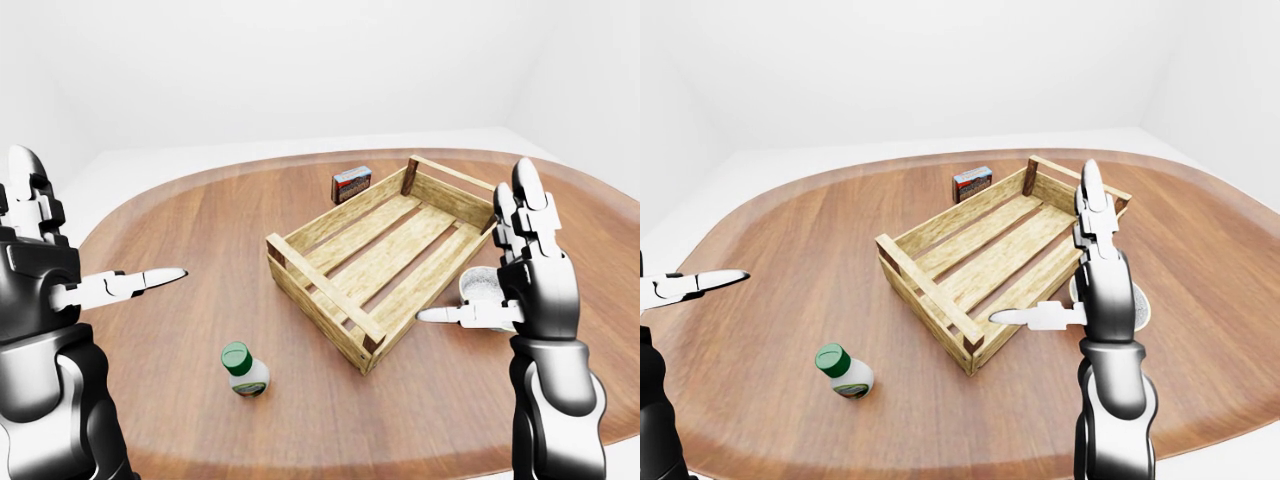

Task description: Pick up the salad dressing and put it in the tray.

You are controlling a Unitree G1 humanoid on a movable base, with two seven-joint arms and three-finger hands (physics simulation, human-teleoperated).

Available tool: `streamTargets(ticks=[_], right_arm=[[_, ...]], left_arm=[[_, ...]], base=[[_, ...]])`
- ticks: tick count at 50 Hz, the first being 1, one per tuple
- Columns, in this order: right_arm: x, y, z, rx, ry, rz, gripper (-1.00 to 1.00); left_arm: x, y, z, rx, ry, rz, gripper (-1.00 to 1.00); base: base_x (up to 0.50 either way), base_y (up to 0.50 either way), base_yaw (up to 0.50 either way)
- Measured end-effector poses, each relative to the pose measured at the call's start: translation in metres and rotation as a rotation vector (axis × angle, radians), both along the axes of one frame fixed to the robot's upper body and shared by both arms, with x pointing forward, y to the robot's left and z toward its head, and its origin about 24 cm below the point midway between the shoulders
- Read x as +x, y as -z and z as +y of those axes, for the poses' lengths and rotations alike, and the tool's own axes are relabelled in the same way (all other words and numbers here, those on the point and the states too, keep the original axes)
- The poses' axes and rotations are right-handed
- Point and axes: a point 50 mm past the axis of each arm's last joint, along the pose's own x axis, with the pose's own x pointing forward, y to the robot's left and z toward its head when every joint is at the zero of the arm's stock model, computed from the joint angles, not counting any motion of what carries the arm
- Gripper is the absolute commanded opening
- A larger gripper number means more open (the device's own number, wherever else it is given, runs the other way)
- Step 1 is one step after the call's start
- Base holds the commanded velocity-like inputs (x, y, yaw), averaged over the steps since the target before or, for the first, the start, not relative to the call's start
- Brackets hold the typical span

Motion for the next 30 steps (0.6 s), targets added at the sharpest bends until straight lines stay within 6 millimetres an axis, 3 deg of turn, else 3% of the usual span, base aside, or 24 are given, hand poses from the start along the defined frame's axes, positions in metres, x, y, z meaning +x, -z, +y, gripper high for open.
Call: streamTargets(ticks=[12, 30], right_arm=[[0.0022, 0.0052, -0.003, 0.015, 0.016, 0.022, 1.0], [-0.0042, 0.0018, -0.0045, 0.036, 0.046, -0.005, 1.0]], left_arm=[[0.0006, 0.0012, 0.0004, 0.0, -0.001, 0.007, 1.0], [0.0017, 0.0036, 0.0002, 0.0, -0.002, 0.019, 1.0]], base=[[0.5, -0.05, 0.0], [0.0, 0.0, 0.0]])
